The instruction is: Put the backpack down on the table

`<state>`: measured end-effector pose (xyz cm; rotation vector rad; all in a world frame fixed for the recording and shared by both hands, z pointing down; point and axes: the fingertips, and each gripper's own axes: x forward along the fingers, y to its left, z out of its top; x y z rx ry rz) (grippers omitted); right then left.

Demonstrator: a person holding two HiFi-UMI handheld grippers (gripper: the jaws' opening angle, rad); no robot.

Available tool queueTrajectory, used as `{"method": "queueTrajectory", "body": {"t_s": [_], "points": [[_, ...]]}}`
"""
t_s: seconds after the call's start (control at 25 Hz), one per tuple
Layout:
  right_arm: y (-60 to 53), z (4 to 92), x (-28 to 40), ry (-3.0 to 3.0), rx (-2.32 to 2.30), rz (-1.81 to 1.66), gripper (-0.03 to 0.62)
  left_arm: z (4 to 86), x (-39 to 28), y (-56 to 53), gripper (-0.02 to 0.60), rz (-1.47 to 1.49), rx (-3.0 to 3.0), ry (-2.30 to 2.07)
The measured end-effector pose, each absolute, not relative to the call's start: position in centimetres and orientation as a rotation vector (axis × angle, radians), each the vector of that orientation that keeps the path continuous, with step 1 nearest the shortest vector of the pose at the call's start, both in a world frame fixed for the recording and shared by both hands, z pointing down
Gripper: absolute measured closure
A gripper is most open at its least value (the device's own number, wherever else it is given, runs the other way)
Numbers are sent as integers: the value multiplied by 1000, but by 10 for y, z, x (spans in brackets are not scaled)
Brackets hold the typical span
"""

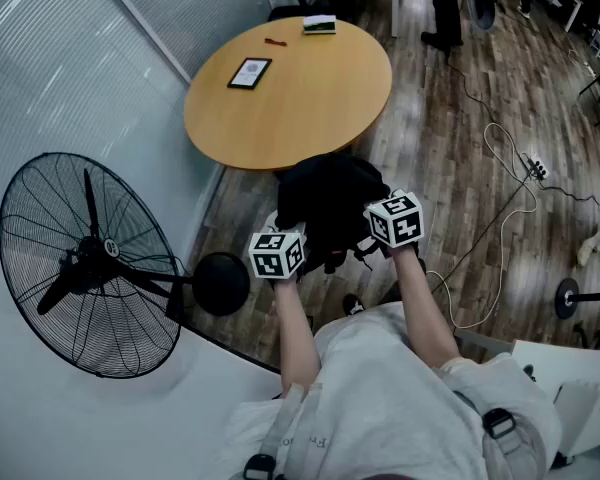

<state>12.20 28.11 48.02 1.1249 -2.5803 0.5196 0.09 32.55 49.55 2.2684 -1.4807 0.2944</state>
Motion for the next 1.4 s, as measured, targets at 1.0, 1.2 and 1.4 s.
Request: {"method": "queueTrajectory", "body": {"t_s": [1.0,1.2,1.4], "points": [[256,461,114,-2614,1103,475,540,479,-9,293,517,280,2330,-1476],[223,454,95,-2617,1078,460,539,472,-27,264,517,270,2322,-1486],[193,454,80,-2648,1043,460,539,471,-41,237,517,277,2313,-1530]]}}
